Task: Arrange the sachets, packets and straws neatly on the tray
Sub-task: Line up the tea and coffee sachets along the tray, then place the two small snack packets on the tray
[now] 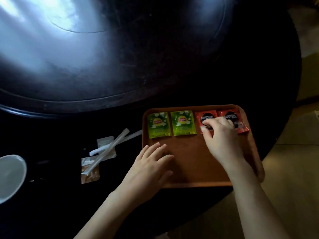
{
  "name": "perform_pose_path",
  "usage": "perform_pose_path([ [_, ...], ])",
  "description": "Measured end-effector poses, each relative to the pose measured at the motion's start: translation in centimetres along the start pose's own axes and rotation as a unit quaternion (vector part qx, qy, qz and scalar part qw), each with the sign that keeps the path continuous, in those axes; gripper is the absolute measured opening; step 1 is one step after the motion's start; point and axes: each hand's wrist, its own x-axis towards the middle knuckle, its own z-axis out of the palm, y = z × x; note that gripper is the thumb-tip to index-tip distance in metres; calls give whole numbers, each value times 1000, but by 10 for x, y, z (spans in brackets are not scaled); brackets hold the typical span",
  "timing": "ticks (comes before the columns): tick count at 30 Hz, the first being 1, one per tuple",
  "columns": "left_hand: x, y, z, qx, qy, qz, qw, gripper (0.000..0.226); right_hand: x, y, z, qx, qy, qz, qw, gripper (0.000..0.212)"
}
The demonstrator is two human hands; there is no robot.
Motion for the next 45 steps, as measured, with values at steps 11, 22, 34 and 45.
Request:
perform_pose_path([
  [11, -79, -86, -26, -75, 199, -345, 914, 50, -28, -153, 64, 33, -125, -255, 958, 36],
  [22, -83, -108, -11, -211, 218, -419, 856, 67, -14, -189, 90, -87, -232, -305, 920, 29],
  [34, -86, -110, -23, -351, 261, -452, 778, 73, -7, -202, 86, 74, -232, -216, 946, 10],
  [45, -93, -120, -22, -610, 305, -394, 616, 24, -11, -225, 97, -6, -326, -90, 941, 24],
])
